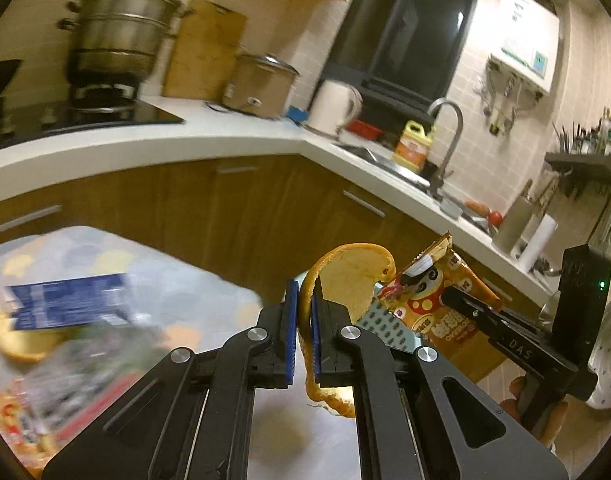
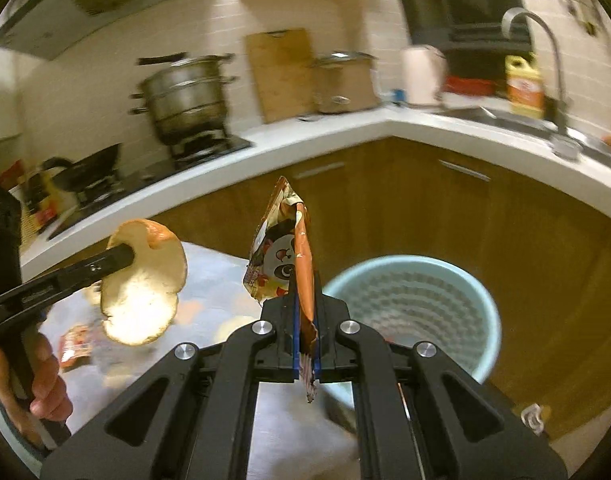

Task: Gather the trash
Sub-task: 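Carry the bread and wrapper over the wastebasket and open both tools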

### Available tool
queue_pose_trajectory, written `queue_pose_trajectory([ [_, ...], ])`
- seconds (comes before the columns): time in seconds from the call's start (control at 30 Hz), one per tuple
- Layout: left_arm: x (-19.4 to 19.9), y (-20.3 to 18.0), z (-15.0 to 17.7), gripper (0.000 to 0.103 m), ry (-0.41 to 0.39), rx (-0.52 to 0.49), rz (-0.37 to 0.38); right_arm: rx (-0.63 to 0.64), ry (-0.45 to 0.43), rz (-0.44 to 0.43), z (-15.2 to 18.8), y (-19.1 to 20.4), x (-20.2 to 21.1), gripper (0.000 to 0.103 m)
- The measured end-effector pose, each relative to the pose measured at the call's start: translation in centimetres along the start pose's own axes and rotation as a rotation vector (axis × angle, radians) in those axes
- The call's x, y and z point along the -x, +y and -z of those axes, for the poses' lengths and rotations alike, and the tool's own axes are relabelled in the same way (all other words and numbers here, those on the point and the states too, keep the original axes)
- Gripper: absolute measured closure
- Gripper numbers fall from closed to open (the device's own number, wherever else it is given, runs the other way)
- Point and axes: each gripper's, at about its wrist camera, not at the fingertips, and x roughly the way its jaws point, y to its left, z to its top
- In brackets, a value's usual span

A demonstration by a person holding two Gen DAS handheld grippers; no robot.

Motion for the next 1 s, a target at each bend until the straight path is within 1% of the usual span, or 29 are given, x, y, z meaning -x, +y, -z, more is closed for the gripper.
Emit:
queue_pose_trajectory([
  [0.17, -5.5, -3.2, 0.5, 0.099, 0.069, -0.026, 0.013, -0.062, 0.063, 0.083, 0.9, -4.4, -2.0, 0.1],
  [0.23, -7.8, -4.1, 1.0, 0.099, 0.102, -0.028, 0.012, -0.099, 0.102, 0.111, 1.4, -6.1, -3.1, 0.1],
  [0.37, -11.1, -4.6, 1.6, 0.099, 0.151, -0.017, 0.007, -0.156, 0.152, 0.149, 2.2, -8.8, -5.0, 0.1],
  [0.5, -13.9, -4.8, 1.7, 0.099, 0.182, -0.007, -0.007, -0.188, 0.199, 0.168, 2.4, -10.2, -6.8, 0.1],
  [0.57, -15.0, -4.9, 1.6, 0.098, 0.192, -0.006, -0.015, -0.2, 0.227, 0.172, 2.4, -10.7, -8.0, 0.099],
  [0.6, -15.6, -4.8, 1.7, 0.095, 0.202, -0.001, -0.014, -0.204, 0.24, 0.173, 2.4, -10.8, -8.4, 0.098],
  [0.63, -16.0, -4.9, 1.7, 0.085, 0.208, 0.003, -0.017, -0.212, 0.263, 0.172, 2.5, -11.1, -9.1, 0.093],
  [0.7, -16.8, -4.8, 2.0, 0.075, 0.224, 0.008, -0.025, -0.229, 0.284, 0.171, 2.6, -11.6, -9.8, 0.083],
  [0.73, -16.9, -5.0, 2.1, 0.071, 0.221, 0.004, -0.032, -0.234, 0.285, 0.174, 2.8, -11.8, -10.0, 0.074],
  [0.77, -17.0, -4.9, 2.1, 0.07, 0.222, -0.001, -0.035, -0.238, 0.283, 0.177, 2.8, -11.9, -10.0, 0.064],
  [0.83, -16.9, -4.8, 2.2, 0.067, 0.224, -0.003, -0.029, -0.245, 0.272, 0.189, 3.0, -12.2, -9.8, 0.05],
  [0.9, -16.5, -4.8, 2.2, 0.066, 0.216, -0.013, -0.031, -0.249, 0.258, 0.183, 3.0, -12.2, -9.5, 0.05],
  [0.93, -16.3, -4.8, 2.1, 0.063, 0.212, -0.018, -0.033, -0.251, 0.253, 0.179, 3.0, -12.1, -9.4, 0.05],
  [1.0, -15.6, -4.9, 2.0, 0.06, 0.194, -0.03, -0.04, -0.249, 0.245, 0.17, 2.9, -11.9, -9.1, 0.05],
])
